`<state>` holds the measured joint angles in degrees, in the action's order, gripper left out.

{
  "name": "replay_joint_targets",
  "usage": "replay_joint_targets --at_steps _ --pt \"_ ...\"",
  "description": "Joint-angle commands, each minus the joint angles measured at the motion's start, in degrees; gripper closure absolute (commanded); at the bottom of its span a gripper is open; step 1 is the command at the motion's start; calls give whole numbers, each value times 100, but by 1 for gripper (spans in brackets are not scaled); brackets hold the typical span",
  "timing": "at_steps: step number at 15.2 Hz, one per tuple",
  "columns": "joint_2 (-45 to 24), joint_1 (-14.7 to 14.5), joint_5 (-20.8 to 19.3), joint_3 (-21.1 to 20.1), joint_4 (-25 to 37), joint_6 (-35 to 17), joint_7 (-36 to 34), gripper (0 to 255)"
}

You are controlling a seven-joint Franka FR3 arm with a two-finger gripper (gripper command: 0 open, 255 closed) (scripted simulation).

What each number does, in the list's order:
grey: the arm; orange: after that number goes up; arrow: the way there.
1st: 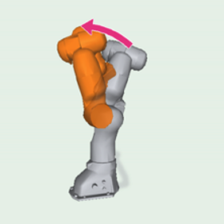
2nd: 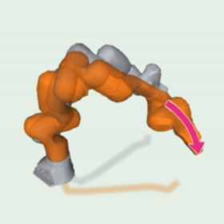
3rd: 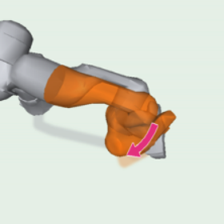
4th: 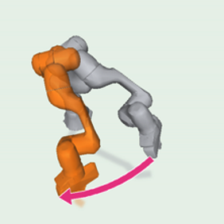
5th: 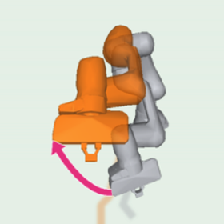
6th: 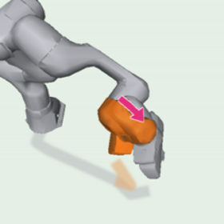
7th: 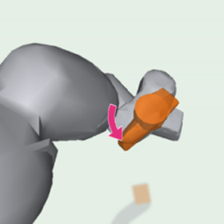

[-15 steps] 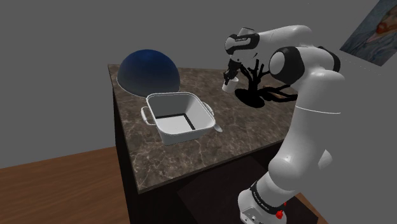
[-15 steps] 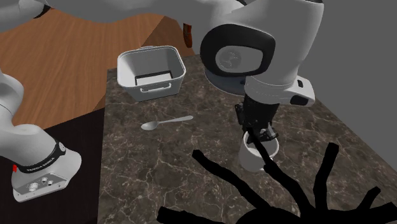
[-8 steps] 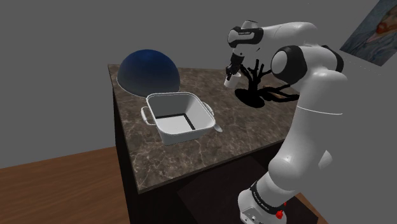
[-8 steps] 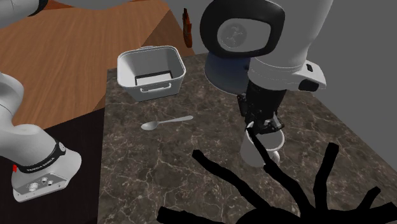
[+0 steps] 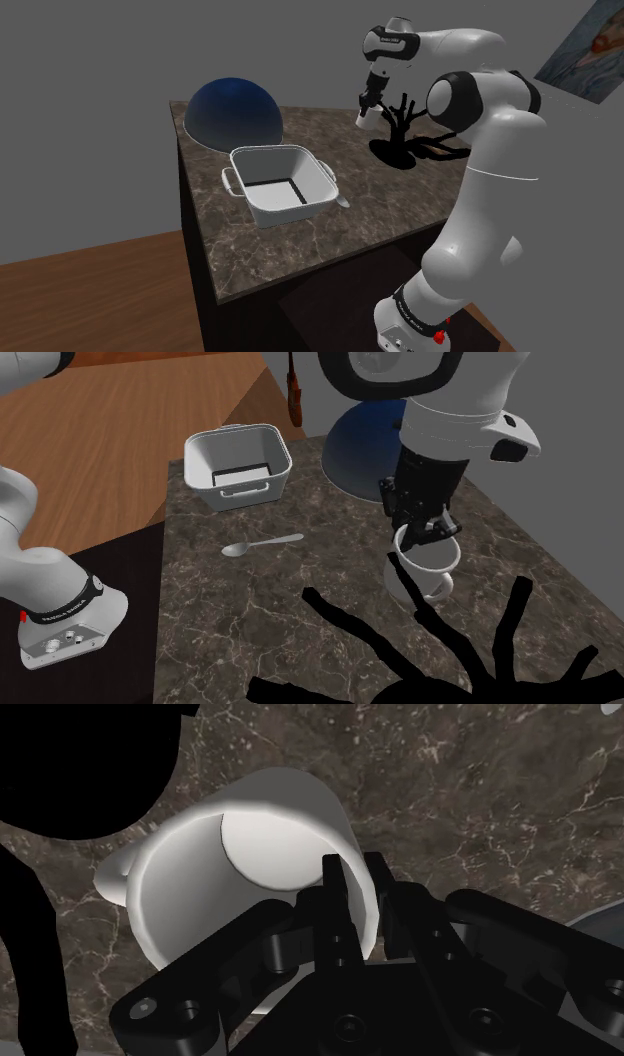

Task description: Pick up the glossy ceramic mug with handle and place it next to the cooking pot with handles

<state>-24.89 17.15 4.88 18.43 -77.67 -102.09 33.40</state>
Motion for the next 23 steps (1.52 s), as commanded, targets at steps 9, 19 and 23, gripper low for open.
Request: replay_joint_targets --at_steps 9,19,23 --pt "-48 71 11 15 847 795 10 255" --pt "240 -696 -170 -222 609 858 -953 255" --pt "245 -1043 -224 -361 625 889 -1433 255"
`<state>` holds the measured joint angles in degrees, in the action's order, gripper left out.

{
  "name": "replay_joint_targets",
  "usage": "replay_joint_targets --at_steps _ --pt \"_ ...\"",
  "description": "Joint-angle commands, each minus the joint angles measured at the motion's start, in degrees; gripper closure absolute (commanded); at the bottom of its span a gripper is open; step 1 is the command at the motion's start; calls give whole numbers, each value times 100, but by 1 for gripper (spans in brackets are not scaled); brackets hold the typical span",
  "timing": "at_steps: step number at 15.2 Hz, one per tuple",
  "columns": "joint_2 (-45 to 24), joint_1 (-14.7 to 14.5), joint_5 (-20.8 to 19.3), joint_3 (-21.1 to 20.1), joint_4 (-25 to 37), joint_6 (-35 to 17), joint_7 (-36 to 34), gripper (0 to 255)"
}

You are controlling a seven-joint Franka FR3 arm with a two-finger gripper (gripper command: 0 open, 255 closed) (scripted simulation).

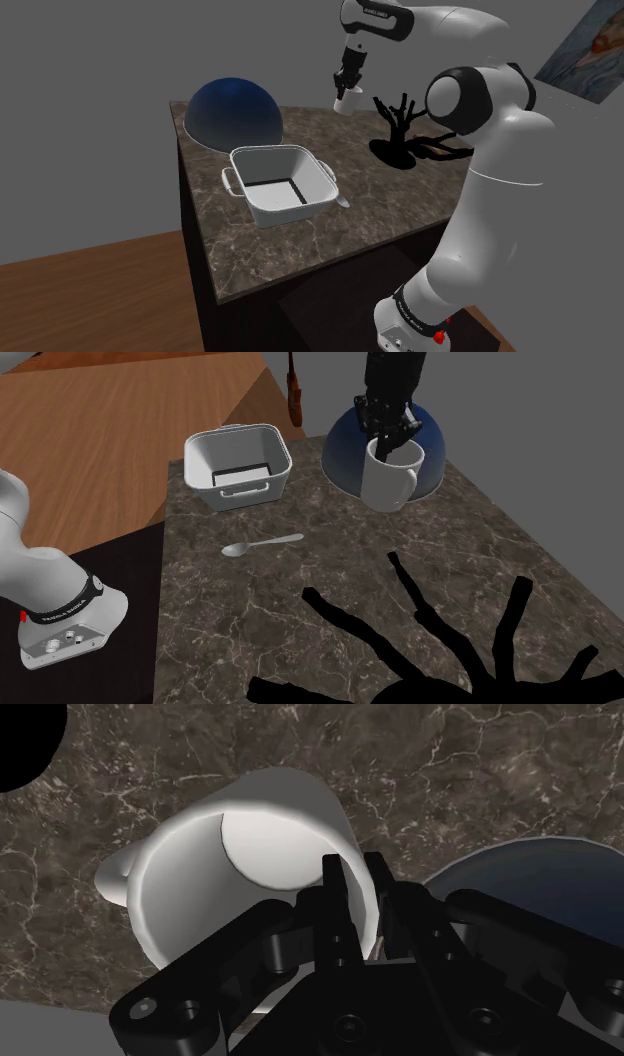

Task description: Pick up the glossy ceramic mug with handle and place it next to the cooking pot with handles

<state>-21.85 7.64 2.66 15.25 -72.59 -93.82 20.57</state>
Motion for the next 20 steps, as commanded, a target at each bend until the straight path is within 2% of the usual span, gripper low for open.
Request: replay_joint_targets --at_steps 1,9,20 --pt "-74 -175 -11 -79 145 79 -268 255" --pt "-417 -767 -38 -333 703 322 -1132 255" --pt "-259 -836 -67 -339 -393 -616 -1161 255"
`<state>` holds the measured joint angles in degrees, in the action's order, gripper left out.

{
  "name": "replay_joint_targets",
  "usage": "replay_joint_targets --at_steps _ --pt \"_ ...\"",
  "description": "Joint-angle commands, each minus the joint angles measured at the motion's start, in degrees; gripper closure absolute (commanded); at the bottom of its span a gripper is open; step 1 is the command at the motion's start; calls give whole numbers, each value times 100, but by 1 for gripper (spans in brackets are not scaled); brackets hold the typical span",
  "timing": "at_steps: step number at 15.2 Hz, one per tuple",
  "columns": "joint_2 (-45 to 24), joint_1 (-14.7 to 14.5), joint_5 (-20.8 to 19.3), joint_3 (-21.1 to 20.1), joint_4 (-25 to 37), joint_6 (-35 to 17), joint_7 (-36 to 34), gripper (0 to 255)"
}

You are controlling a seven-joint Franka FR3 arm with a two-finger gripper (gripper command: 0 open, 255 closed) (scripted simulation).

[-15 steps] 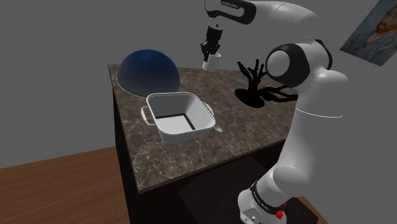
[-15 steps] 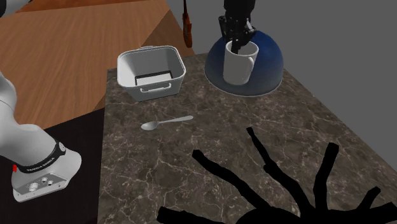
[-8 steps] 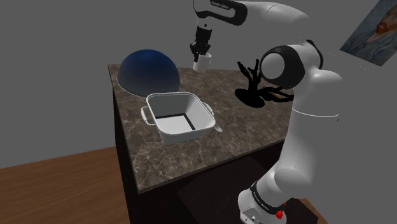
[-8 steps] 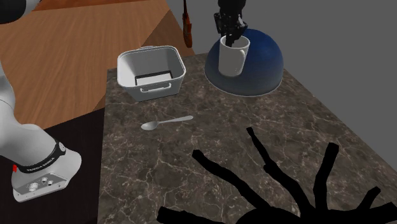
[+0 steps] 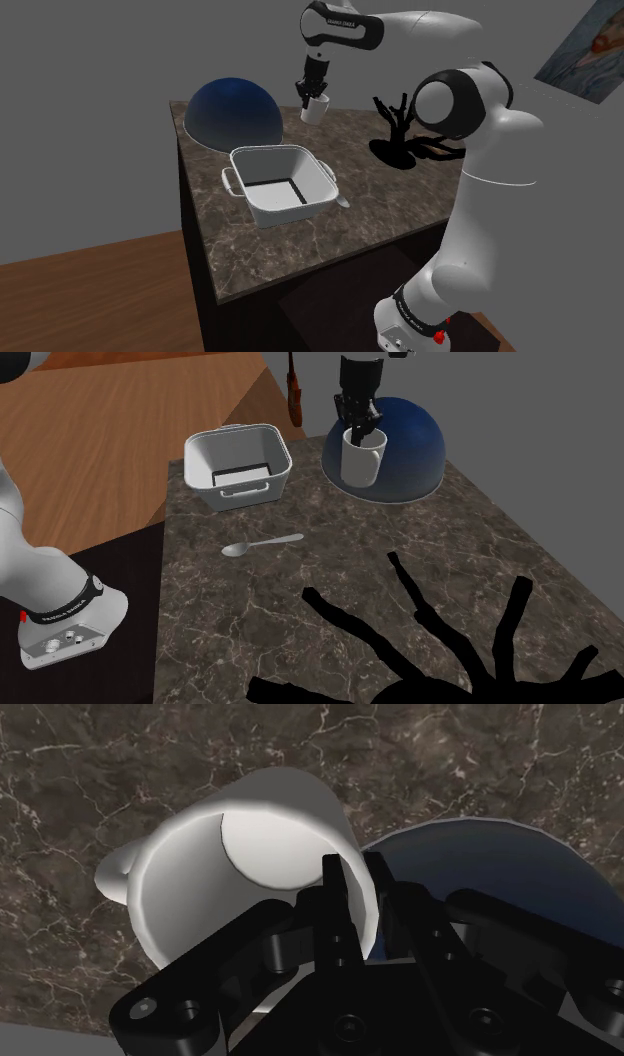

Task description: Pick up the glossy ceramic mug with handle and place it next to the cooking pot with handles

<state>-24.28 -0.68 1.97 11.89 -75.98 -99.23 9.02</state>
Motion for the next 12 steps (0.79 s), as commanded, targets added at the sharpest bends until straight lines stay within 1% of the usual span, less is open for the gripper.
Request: replay_joint_targets --at_steps 1,12 --pt "-14 -7 2 -4 -134 -153 -7 255" --pt "-87 -30 17 -20 -873 -963 -18 255"
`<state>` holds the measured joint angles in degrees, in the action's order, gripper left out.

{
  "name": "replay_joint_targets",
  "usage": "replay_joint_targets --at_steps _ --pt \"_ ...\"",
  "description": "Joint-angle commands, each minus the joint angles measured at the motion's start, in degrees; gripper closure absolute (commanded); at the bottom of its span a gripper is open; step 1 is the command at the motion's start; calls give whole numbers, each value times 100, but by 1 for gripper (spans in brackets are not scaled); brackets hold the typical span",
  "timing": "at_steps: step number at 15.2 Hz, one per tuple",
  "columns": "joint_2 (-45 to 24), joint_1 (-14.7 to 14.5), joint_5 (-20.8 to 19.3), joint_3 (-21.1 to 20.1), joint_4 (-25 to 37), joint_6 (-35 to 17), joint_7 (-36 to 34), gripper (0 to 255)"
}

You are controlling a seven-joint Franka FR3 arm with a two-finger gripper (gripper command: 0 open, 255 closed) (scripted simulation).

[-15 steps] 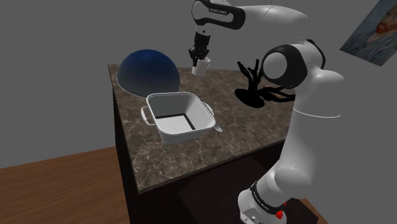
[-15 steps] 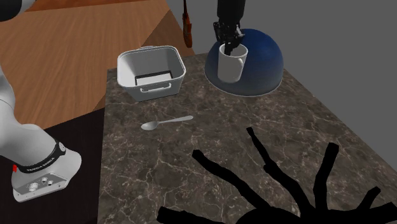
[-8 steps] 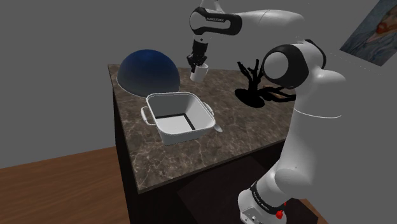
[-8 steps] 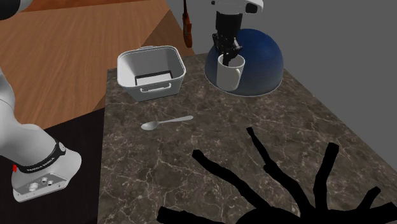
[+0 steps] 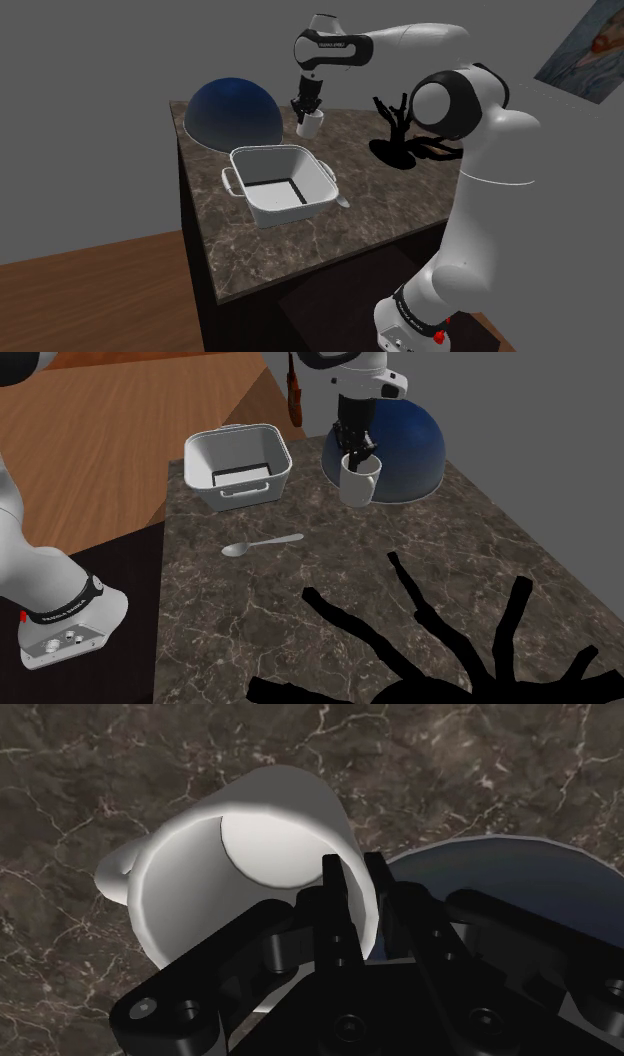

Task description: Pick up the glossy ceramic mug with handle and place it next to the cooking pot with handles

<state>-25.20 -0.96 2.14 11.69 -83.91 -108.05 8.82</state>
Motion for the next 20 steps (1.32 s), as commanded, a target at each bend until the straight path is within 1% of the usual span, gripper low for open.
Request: replay_joint_targets --at_steps 1,13,20 --pt "-10 -2 3 -2 -136 -150 1 255" --pt "-268 2 54 -32 -661 -929 7 255" --pt "-269 2 54 -32 -659 -928 7 255"
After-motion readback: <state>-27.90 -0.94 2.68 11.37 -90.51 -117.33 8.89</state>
